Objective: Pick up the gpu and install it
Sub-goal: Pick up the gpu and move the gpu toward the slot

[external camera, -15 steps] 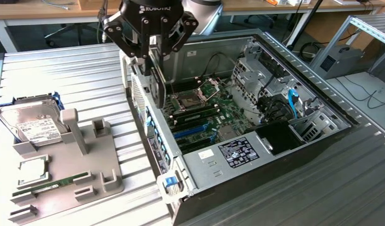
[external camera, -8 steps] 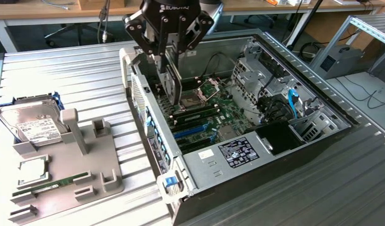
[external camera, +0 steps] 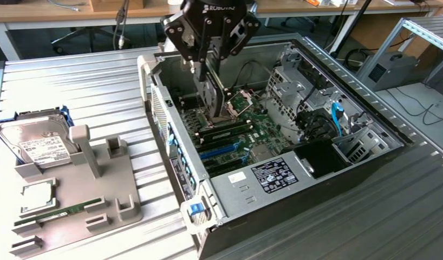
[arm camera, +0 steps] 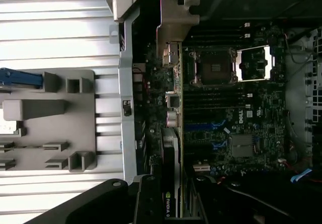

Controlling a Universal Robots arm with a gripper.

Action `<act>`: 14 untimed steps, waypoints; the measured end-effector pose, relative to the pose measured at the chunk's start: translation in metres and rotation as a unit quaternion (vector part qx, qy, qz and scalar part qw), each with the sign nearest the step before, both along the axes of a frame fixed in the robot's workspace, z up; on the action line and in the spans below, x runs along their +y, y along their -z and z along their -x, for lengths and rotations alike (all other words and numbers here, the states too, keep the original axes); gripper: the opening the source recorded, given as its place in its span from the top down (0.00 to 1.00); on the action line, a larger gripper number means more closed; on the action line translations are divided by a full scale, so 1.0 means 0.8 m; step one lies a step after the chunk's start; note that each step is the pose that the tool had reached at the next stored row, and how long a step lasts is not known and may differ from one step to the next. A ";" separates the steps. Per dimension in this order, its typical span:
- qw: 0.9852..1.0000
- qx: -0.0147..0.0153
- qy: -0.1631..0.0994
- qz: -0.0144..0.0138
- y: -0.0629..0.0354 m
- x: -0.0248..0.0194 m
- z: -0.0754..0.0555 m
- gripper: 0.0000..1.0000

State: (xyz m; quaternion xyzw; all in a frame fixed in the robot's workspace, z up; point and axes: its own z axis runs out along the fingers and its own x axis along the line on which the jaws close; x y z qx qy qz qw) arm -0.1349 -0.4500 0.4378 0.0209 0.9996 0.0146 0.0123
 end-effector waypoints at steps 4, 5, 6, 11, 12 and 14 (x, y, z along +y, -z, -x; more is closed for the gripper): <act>1.000 0.000 0.000 0.000 0.000 0.0001 -0.014 0.73; 1.000 0.000 0.000 0.000 0.000 0.0002 -0.017 0.73; 1.000 0.000 0.000 0.000 0.000 0.0002 -0.021 0.73; 1.000 0.000 0.000 0.000 0.000 0.0004 -0.035 0.73; 1.000 0.000 0.000 0.000 0.000 0.0006 -0.039 0.73; 1.000 0.000 0.000 0.000 0.000 0.0009 -0.047 0.73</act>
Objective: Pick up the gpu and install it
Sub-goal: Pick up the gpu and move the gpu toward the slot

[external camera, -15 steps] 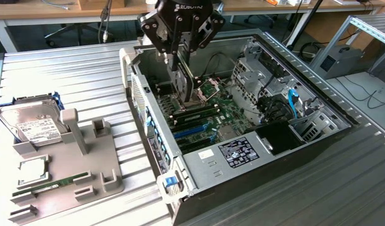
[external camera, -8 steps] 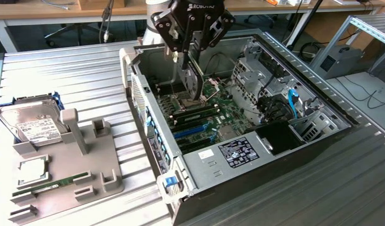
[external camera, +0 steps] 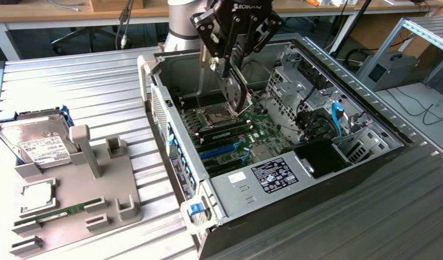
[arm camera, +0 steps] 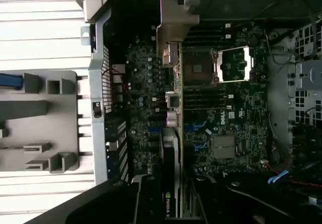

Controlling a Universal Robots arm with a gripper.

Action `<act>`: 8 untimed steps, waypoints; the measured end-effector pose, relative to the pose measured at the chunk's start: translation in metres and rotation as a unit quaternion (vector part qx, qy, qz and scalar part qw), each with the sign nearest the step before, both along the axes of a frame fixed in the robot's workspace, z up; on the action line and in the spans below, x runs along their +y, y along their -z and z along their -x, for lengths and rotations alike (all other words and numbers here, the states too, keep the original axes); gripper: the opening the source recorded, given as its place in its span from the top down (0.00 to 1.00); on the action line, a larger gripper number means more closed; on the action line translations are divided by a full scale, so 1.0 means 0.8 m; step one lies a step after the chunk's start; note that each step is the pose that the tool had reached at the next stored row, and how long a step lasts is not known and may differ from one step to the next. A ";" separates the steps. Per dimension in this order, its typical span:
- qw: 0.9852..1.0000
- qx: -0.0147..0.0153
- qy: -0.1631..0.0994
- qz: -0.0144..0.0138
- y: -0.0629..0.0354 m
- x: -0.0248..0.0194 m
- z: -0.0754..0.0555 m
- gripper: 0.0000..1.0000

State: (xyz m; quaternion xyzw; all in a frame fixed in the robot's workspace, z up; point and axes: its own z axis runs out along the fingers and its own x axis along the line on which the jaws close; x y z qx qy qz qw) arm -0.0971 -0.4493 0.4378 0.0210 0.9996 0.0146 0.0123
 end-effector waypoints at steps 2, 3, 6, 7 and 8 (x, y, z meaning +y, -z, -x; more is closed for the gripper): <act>1.000 0.000 0.000 0.000 0.000 0.0002 -0.007 0.73; 1.000 0.000 0.000 0.000 0.000 0.0003 -0.009 0.73; 1.000 0.000 0.000 0.000 0.000 0.0004 -0.018 0.73; 1.000 0.000 0.000 0.000 0.000 0.0004 -0.021 0.73; 1.000 0.000 0.000 0.000 0.000 0.0004 -0.024 0.73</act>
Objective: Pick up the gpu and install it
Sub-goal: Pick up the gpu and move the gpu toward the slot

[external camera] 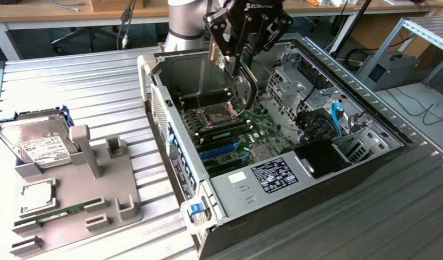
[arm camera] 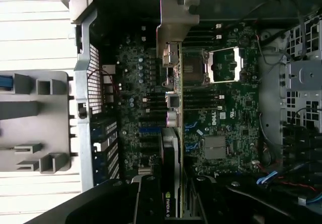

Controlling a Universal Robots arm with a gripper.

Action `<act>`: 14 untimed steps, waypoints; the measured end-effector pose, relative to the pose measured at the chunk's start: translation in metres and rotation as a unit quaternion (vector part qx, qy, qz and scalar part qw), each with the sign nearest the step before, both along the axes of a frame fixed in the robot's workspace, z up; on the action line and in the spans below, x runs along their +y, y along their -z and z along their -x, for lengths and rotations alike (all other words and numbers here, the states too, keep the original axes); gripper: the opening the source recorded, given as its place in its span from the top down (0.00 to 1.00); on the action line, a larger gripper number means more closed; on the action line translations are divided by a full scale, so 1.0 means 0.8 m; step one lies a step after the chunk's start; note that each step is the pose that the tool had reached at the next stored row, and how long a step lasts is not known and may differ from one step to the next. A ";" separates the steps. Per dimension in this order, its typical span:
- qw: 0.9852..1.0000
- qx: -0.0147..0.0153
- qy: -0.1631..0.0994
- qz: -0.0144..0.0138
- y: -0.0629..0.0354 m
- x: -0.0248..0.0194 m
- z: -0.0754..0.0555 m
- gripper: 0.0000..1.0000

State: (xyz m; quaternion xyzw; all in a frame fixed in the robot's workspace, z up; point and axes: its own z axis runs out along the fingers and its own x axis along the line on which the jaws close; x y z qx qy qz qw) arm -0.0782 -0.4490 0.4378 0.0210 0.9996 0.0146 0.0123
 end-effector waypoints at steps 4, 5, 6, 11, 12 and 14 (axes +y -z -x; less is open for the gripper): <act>1.000 0.000 0.000 0.000 0.000 0.0002 -0.014 0.73; 1.000 0.000 0.000 0.000 0.000 0.0002 -0.020 0.73; 1.000 0.000 0.000 0.000 0.000 0.0002 -0.024 0.73; 1.000 0.000 0.000 0.000 0.000 0.0004 -0.042 0.73; 1.000 0.000 0.000 0.000 0.000 0.0004 -0.045 0.73; 1.000 0.000 0.000 0.000 0.000 0.0005 -0.050 0.73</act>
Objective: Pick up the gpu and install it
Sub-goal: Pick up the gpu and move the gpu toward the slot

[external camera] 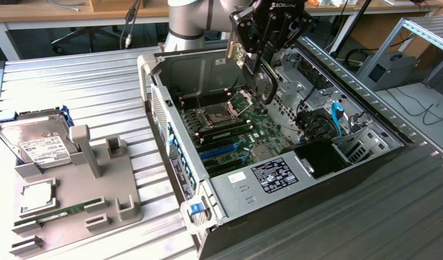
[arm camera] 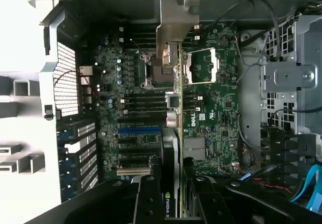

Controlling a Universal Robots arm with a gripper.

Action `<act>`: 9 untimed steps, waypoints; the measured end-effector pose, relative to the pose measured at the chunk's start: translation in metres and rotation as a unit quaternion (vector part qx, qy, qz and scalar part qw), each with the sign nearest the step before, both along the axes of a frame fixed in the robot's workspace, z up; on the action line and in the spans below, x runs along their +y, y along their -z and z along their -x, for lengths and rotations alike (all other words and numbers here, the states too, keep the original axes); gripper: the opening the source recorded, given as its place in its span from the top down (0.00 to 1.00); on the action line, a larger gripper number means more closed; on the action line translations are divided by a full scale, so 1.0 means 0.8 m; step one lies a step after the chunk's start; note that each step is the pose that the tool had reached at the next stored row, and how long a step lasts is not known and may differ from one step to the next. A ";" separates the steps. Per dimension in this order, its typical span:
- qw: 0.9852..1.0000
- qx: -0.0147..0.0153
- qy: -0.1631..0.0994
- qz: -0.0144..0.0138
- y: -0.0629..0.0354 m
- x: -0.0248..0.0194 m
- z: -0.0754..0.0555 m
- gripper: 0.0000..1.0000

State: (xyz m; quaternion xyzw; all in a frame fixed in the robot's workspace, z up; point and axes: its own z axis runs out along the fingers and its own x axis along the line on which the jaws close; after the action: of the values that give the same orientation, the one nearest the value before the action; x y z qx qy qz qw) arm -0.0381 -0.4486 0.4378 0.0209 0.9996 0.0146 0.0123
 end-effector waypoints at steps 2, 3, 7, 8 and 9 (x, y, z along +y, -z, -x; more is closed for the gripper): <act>1.000 0.000 0.000 0.000 0.000 0.0001 -0.007 0.73; 1.000 0.000 0.000 0.000 0.000 0.0002 -0.011 0.73; 1.000 0.000 0.000 0.000 0.000 0.0006 -0.024 0.73; 1.000 0.000 0.000 0.000 0.000 0.0006 -0.028 0.73; 1.000 0.000 0.000 0.000 0.000 0.0007 -0.031 0.73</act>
State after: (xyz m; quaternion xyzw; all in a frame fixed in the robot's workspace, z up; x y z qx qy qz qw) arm -0.0134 -0.4480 0.4378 0.0209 0.9996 0.0146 0.0123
